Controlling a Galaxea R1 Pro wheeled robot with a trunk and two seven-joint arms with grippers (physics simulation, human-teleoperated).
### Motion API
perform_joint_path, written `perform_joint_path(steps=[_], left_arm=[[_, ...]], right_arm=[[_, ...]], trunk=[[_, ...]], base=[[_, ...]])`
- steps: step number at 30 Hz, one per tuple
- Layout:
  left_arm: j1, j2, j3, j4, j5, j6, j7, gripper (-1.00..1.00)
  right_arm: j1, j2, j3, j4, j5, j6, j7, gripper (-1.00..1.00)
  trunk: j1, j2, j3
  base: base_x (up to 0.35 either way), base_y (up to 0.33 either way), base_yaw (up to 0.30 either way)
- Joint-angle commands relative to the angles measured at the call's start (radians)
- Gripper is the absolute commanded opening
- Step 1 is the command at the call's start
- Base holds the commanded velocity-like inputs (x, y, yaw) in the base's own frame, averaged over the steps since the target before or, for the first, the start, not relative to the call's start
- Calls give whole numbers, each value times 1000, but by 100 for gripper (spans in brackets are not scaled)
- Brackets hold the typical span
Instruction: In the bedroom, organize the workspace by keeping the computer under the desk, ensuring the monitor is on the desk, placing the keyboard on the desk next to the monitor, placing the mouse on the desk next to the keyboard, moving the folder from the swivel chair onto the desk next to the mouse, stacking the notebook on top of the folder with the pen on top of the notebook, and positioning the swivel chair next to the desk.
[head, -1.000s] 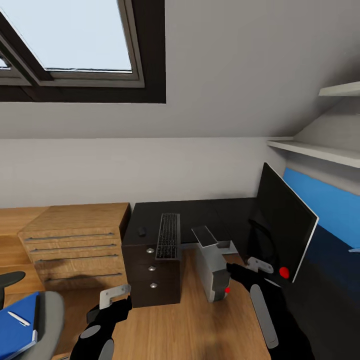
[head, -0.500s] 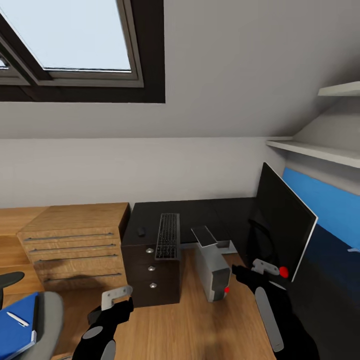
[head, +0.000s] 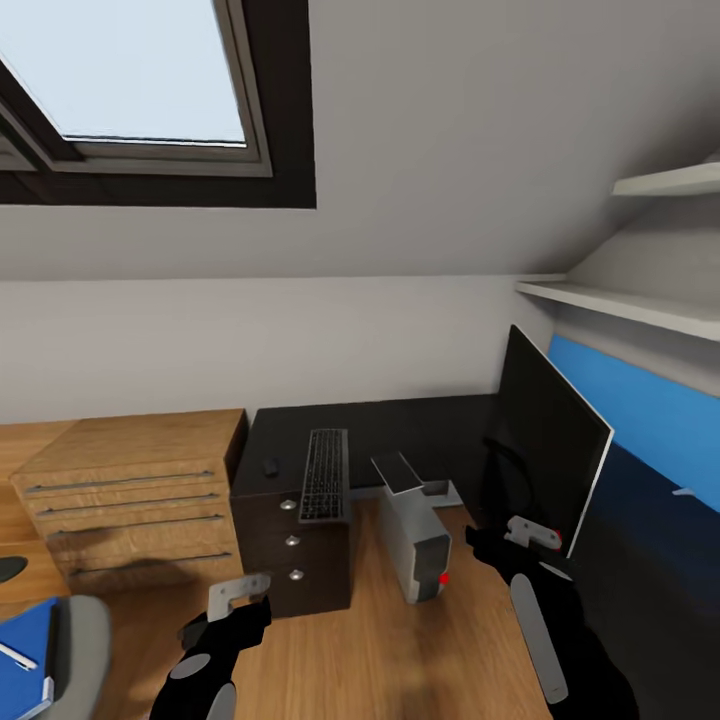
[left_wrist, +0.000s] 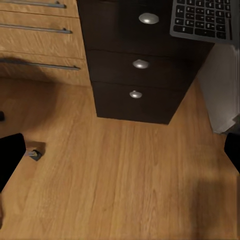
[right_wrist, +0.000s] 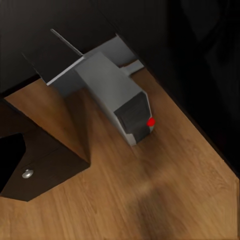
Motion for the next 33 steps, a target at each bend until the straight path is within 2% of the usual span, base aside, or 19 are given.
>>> perform_joint_path(steps=[1,16,22,25,26,31,32,33], left_arm=[[-1,0,-1,-2,11,2,10,100],[-1,0,-2,-1,10,2,10,100],[-1,0,-2,-1,10,2,10,100],[-1,1,-1,-1,10,3,10,100],[-1,2,-1,-1,10,2,10,100],[-1,3,-1,-1,10,2,10,100],[-1,3,-1,-1,9,2,10,100],[-1,3,0,-1,9,1,11,100]], right_arm=[[-1,1,-1,-1,-11,3,-8,100],[-1,2,-5,17,-15,-3,-7,100],[-1,-3,-21,16,-13,-18,-5,100],[-1,-6,-27,18,-9,-55,-5,100],[-1,-27,-31,45,-3,-127,-4,100],[-1,-69,-34,87,-3,-197,-4,100],[-1,-83,-36,101,-4,-223,-6,100],[-1,-105,-57,144,-2,-295,-8,100]], trunk=[[0,-2,-1],[0,-2,4],[0,-2,4],[0,-2,4],[0,-2,4],[0,-2,4],[0,-2,4],[0,-2,4]], base=[[0,0,-233],[0,0,-270],[0,0,-92],[0,0,-22],[0,0,-5],[0,0,-3],[0,0,-1],[0,0,0]])
